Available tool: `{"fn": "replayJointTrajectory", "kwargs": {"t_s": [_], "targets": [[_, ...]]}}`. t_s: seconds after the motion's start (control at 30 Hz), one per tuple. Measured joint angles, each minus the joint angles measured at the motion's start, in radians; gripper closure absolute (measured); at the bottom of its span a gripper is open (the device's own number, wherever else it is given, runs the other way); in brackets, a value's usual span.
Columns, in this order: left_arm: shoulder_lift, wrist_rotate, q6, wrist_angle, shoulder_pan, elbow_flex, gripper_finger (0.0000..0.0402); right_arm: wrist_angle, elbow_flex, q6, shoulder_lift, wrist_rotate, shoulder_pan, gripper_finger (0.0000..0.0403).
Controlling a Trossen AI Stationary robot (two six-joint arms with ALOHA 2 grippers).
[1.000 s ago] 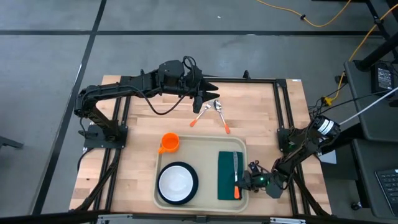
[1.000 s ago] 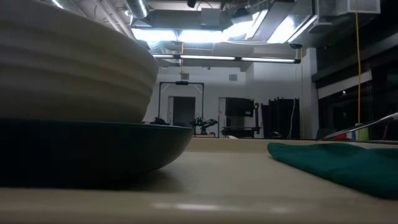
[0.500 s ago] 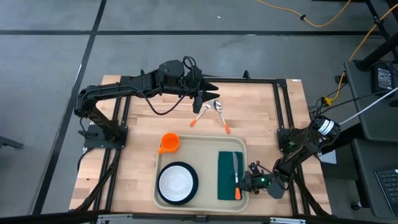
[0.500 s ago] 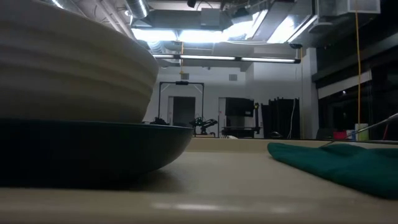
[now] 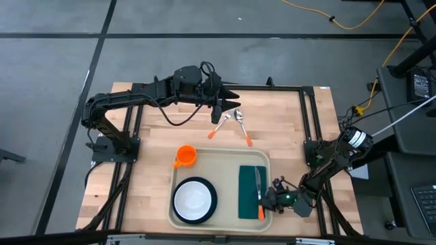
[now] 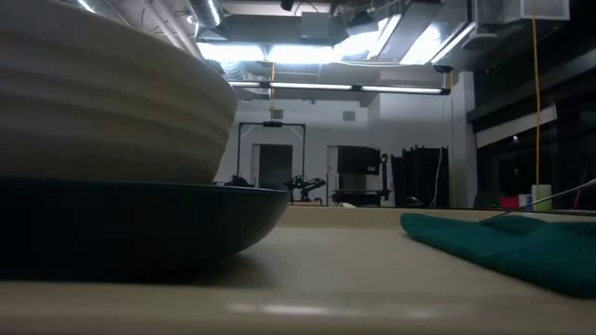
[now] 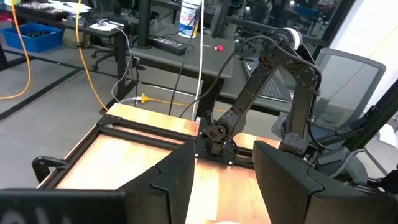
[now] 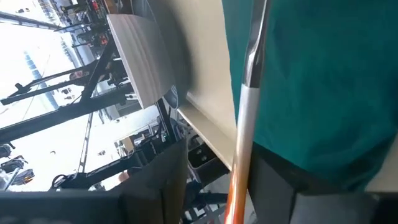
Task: Set up tray
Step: Put the orange knife on the green napkin, then adjust the green napkin on the brown serving tray
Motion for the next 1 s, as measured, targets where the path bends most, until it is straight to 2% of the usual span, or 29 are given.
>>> {"fn": "replayJointTrajectory", "kwargs": {"t_s": [0.3, 0.67, 0.83, 1.0], "targets": [[0.0, 0.004, 0.008, 0.0, 0.0, 0.0, 0.0245, -0.03, 0.0, 0.02, -0.001, -0.076, 0.0, 0.0248], [0.0, 0.035, 0.007, 0.0, 0.0, 0.0, 0.0245, -0.081, 0.002, 0.032, -0.006, -0.096, -0.022, 0.0248], [0.014, 0.056, -0.018, -0.01, -0.009, 0.0, 0.0245, -0.082, 0.0, 0.022, -0.062, -0.096, -0.021, 0.0248], [0.076, 0.097, -0.044, -0.088, -0.057, 0.0, 0.0245, -0.111, 0.0, -0.081, -0.155, -0.096, -0.02, 0.0248]]}}
